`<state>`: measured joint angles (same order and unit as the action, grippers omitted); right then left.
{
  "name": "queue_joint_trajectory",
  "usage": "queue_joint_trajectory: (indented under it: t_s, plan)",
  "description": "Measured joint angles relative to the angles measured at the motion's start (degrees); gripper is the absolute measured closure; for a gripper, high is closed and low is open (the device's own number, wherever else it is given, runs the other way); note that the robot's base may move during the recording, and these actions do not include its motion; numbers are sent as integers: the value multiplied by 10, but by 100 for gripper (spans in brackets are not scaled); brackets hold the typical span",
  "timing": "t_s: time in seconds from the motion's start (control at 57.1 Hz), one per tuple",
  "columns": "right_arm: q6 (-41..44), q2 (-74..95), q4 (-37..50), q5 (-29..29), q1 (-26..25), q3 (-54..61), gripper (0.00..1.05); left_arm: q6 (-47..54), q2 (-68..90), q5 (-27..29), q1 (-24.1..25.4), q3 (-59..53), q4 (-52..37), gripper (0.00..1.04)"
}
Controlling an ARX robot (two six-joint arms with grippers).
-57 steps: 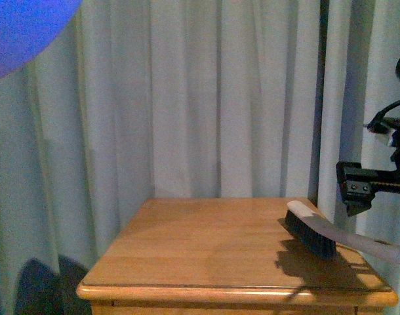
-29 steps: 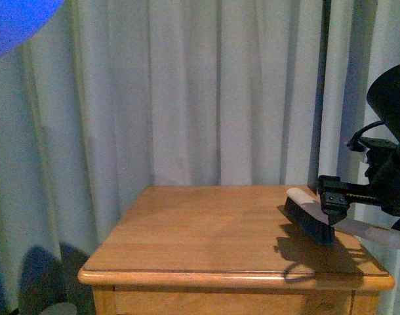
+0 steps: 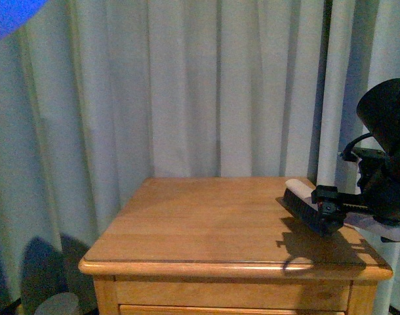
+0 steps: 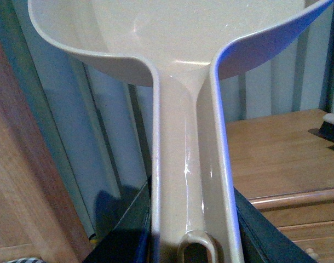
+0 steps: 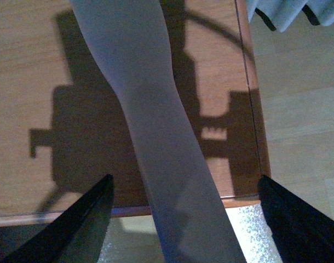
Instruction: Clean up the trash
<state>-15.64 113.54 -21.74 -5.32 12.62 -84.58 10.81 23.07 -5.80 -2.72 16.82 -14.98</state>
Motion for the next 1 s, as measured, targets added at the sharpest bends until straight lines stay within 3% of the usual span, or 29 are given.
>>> queue_joint_trajectory:
  t_s: [0.315,0.56,0.77,0.997]
  plan:
    - [11,-2,26,-12,0,1,83,0,0,0,0,0,0,77]
    - [57,-84,127,-56,2,85,84,0,0,0,0,0,0,77]
    - [120,-291,333,-114,6,286,84,0,0,0,0,0,0,77]
    - [122,-502,378,-115,13,467,84,0,0,0,0,0,0,77]
